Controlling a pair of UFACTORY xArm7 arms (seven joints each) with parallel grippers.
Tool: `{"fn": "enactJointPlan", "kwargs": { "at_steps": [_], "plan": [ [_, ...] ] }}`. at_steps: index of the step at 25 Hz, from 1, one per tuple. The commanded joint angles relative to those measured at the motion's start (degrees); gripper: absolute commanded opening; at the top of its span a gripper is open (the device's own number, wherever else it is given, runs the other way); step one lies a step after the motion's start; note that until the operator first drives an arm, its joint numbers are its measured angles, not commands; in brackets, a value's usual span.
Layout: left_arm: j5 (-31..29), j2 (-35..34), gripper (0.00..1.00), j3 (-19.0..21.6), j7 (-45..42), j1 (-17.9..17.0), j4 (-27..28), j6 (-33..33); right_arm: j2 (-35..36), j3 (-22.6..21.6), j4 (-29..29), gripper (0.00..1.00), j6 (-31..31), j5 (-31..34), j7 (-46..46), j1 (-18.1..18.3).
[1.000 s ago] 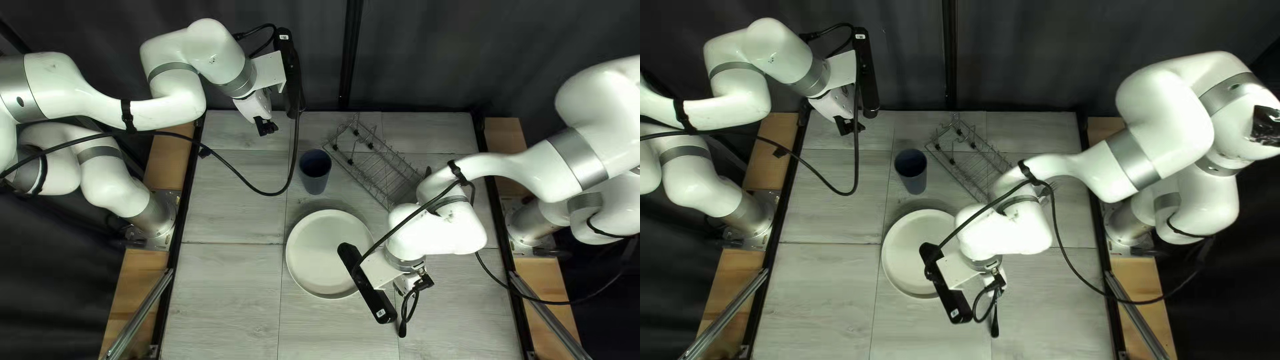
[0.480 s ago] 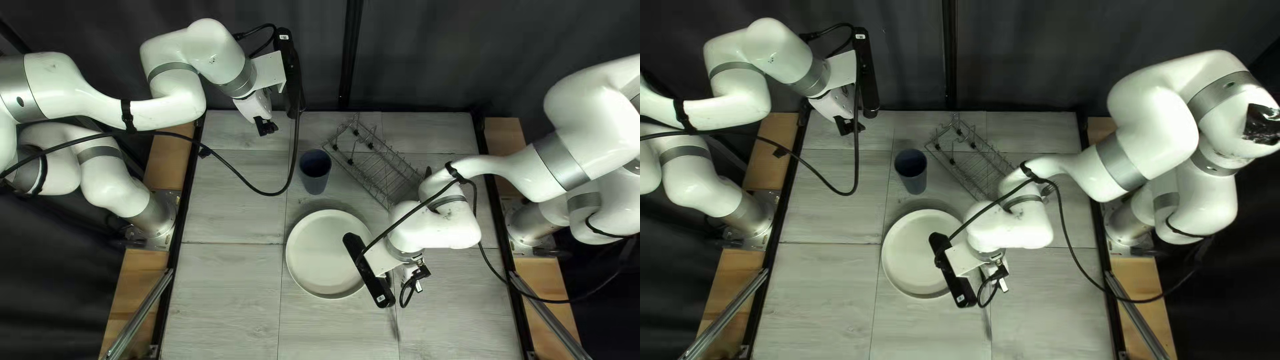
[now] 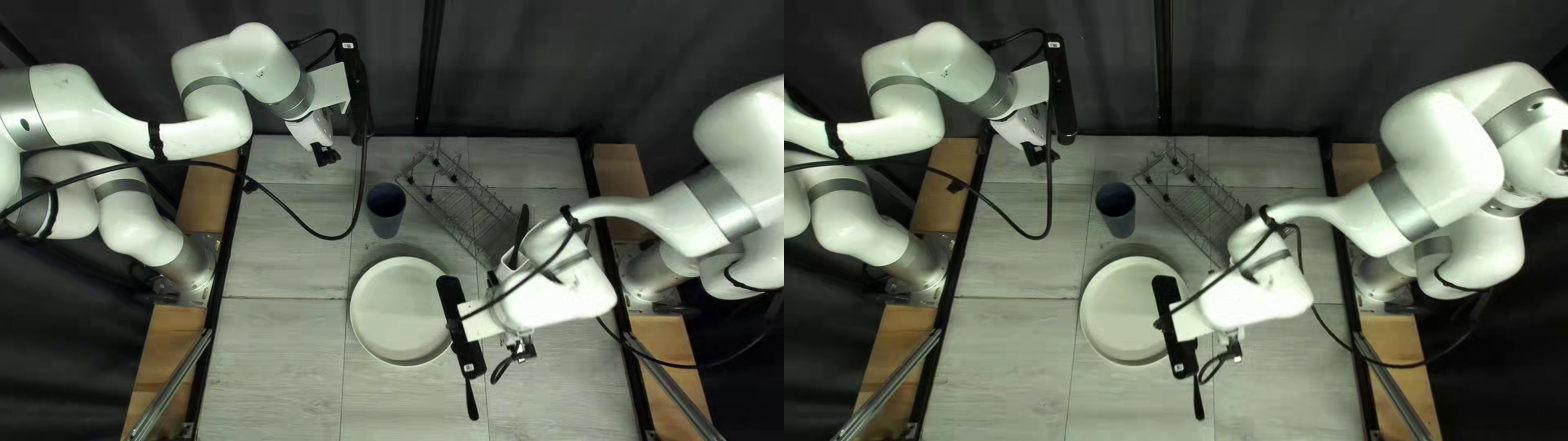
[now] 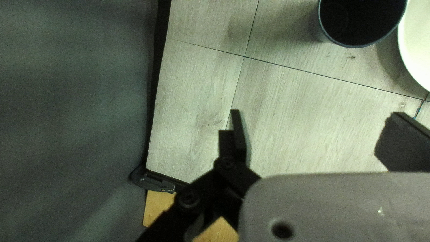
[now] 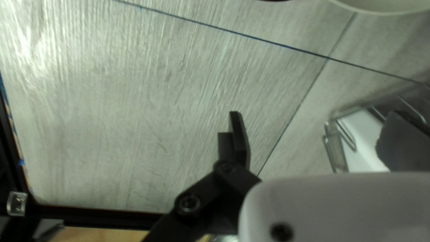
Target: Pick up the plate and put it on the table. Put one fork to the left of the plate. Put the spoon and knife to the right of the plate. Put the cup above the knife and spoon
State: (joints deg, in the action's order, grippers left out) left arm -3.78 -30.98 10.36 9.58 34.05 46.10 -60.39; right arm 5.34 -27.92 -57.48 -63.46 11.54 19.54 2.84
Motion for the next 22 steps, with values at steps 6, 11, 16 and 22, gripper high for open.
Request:
{"fn": "enactJointPlan", "kwargs": {
  "at_steps": [6, 11, 16, 22],
  "plan": [
    [0.0, 0.0, 1.00, 0.0, 0.0, 0.0, 0.0, 0.0, 10.9, -0.3, -13.1, 1.00, -8.6, 11.4, 11.8, -7.1],
    [0.0, 0.0, 1.00, 0.0, 0.0, 0.0, 0.0, 0.0, 20.5, 1.3, -24.3, 1.00, -10.5, 17.5, 18.3, -13.0],
    [0.0, 0.0, 1.00, 0.0, 0.0, 0.0, 0.0, 0.0, 29.1, 3.0, -31.0, 1.00, -5.9, 20.8, 17.5, -13.8],
    [0.0, 0.0, 1.00, 0.0, 0.0, 0.0, 0.0, 0.0, 34.6, 4.6, -33.0, 1.00, -0.3, 23.8, 17.5, -13.8]
  ]
}}
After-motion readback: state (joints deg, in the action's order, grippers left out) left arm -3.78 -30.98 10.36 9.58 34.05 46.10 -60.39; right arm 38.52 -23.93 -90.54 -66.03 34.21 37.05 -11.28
